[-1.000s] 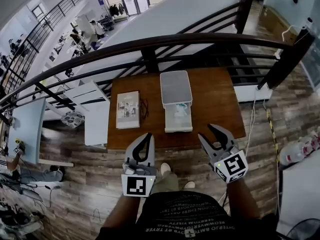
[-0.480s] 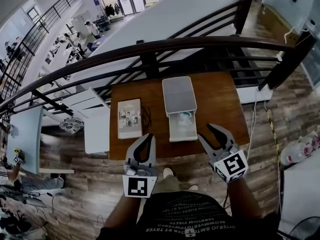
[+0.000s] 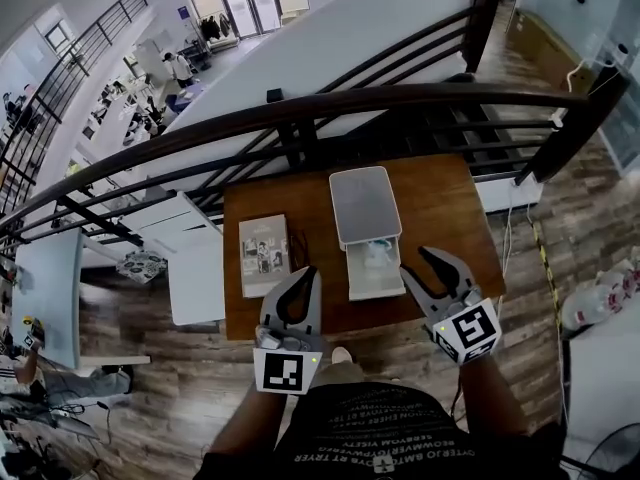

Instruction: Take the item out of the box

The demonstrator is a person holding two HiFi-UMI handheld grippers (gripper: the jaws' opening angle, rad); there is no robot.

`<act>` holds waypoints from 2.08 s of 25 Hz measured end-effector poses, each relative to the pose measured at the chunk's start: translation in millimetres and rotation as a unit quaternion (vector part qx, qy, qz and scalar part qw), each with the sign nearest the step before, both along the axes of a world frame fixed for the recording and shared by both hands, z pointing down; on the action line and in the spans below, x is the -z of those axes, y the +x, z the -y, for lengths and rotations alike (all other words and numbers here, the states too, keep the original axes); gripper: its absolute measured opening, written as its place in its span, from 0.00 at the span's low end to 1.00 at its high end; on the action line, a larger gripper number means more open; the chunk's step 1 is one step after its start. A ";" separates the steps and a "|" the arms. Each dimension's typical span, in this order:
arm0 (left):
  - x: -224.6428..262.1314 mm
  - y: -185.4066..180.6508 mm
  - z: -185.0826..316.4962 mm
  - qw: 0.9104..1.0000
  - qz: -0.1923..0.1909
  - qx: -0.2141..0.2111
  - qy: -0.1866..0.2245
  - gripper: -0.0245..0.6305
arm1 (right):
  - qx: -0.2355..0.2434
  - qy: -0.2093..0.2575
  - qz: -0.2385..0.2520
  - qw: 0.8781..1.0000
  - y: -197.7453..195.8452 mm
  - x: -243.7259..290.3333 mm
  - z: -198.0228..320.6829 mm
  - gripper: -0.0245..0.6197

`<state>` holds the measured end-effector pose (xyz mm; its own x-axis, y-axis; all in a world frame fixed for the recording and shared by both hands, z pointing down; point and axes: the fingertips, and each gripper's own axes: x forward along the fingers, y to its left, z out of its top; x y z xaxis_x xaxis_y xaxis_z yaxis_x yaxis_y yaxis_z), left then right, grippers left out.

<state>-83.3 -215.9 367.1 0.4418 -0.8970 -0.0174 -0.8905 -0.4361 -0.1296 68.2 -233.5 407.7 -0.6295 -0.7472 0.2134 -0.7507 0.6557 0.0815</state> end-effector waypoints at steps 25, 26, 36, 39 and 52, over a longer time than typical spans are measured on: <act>-19.7 -69.8 48.7 0.999 -0.026 -0.024 -0.017 0.05 | -0.074 -0.027 -0.023 0.997 -28.6 -33.2 49.5 0.29; -20.5 -69.8 48.8 0.999 -0.029 -0.025 -0.018 0.05 | -0.075 -0.031 -0.026 0.996 -28.1 -36.7 48.9 0.29; -27.0 -63.6 46.7 0.999 -0.019 -0.025 -0.024 0.05 | -0.076 -0.083 -0.039 0.993 -19.3 -87.2 49.5 0.29; -23.7 -60.3 49.0 0.999 -0.016 -0.021 -0.022 0.05 | -0.072 -0.099 -0.042 0.992 -15.7 -107.1 55.2 0.29; -30.2 -39.8 98.9 0.999 0.005 0.008 -0.035 0.05 | -0.033 -0.168 -0.066 0.983 2.6 -199.2 104.6 0.29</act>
<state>-123.1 -314.8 397.3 0.4280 -0.9024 0.0495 -0.8958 -0.4309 -0.1090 70.9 -338.1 606.9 -0.5321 -0.6591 0.5315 -0.7902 0.6119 -0.0323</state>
